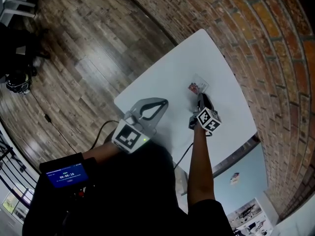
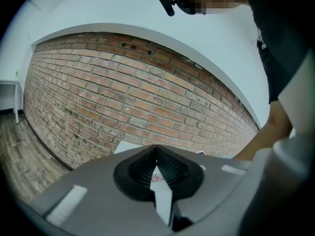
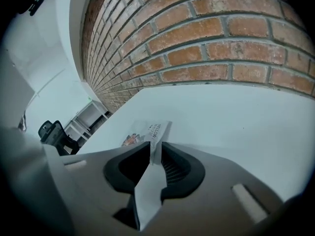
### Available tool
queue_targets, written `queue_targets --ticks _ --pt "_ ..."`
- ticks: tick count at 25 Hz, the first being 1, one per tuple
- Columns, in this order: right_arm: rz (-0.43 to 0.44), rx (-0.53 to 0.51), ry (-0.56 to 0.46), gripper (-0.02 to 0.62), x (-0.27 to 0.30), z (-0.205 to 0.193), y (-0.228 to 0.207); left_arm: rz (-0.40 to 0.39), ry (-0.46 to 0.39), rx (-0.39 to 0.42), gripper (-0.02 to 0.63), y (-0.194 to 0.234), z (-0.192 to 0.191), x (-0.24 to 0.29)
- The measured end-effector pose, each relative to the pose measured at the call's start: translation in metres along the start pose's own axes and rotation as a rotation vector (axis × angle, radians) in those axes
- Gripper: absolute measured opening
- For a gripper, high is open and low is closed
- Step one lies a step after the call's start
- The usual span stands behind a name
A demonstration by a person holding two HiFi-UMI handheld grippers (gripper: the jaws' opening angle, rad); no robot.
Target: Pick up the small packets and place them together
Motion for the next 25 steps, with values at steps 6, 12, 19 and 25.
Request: queue_targets --ticks 6,12,19,25 --pt "0.037 0.028 0.020 0.092 0.003 -0.001 0.005 -0.016 0.007 -0.010 0.002 -0.004 -0.004 0.001" --pt "0.068 0.021 0.048 0.073 0.007 0.000 0.010 -0.005 -0.003 -0.028 0.002 -0.002 -0.005 -0.002" --pt "0.068 -0.034 0.087 0.017 0.011 -0.003 0.018 -0.019 -0.025 -0.019 0.002 -0.001 -0.001 -0.002" --pt "0.061 -0.116 0.044 0.011 -0.003 0.004 0.021 -0.017 -0.030 -0.016 0.002 -0.001 -0.002 -0.006"
Point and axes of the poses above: the fingertips, and each gripper's own axes: x forward along the fingers, y to its left, z out of its top, the point moved 3 cm from there along -x, backward along the fingers, and after that the axes turned 12 degrees about -z, right-handed, at the moved point
